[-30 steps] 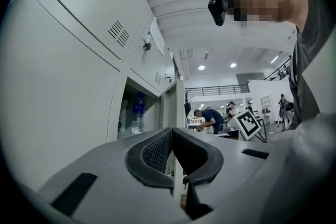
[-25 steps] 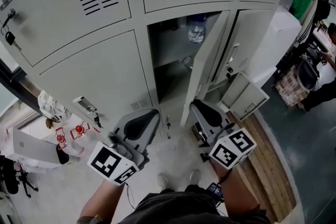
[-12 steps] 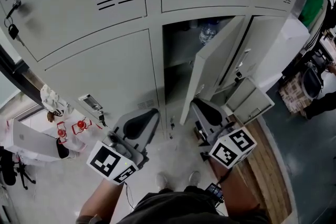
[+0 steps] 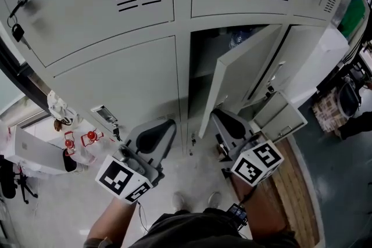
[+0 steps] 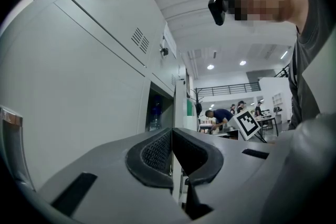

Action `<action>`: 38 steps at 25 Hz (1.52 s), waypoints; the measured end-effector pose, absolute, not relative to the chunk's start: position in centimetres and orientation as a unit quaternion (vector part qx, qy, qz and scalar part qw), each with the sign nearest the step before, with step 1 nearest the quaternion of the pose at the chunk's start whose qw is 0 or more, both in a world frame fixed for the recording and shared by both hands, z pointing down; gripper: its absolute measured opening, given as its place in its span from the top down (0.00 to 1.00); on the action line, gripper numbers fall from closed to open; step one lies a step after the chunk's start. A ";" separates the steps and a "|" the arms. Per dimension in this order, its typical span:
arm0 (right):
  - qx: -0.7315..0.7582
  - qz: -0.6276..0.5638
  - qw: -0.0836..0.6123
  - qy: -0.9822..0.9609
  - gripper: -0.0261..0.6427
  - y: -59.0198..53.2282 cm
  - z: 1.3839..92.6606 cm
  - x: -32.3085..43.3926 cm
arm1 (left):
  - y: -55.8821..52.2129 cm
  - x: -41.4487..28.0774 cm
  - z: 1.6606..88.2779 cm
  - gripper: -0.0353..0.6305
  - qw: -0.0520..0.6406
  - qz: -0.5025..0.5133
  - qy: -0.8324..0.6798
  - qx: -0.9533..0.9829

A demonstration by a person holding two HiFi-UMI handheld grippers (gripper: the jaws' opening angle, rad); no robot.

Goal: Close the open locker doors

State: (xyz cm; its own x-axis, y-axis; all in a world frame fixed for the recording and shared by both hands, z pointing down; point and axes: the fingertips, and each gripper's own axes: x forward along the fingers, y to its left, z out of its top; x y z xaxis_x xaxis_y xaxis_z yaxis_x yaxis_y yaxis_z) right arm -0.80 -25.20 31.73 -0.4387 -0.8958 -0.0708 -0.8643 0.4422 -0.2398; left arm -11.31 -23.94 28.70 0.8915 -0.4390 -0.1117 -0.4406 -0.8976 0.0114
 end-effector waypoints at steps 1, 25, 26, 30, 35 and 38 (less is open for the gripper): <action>-0.520 -0.084 0.094 0.845 0.91 -25.3 31.7 -0.9 | -24.0 -11.4 28.7 0.93 0.007 0.056 0.228 -0.972; -0.492 -0.089 0.090 0.861 0.91 -29.0 31.9 -2.4 | -26.4 -13.3 28.7 0.93 0.006 0.056 0.269 -0.962; -0.491 -0.089 0.090 0.862 0.91 -29.2 31.9 -2.4 | -26.5 -13.3 28.7 0.93 0.006 0.056 0.270 -0.961; -0.488 -0.091 0.088 0.864 0.91 -29.7 32.1 -2.8 | -26.8 -13.6 28.8 0.93 0.006 0.055 0.275 -0.960; -0.484 -0.090 0.087 0.866 0.91 -30.5 32.1 -3.0 | -27.2 -13.9 28.9 0.93 0.005 0.054 0.281 -0.958; -0.483 -0.090 0.087 0.867 0.91 -30.9 32.1 -3.0 | -27.4 -14.1 28.9 0.93 0.005 0.055 0.285 -0.957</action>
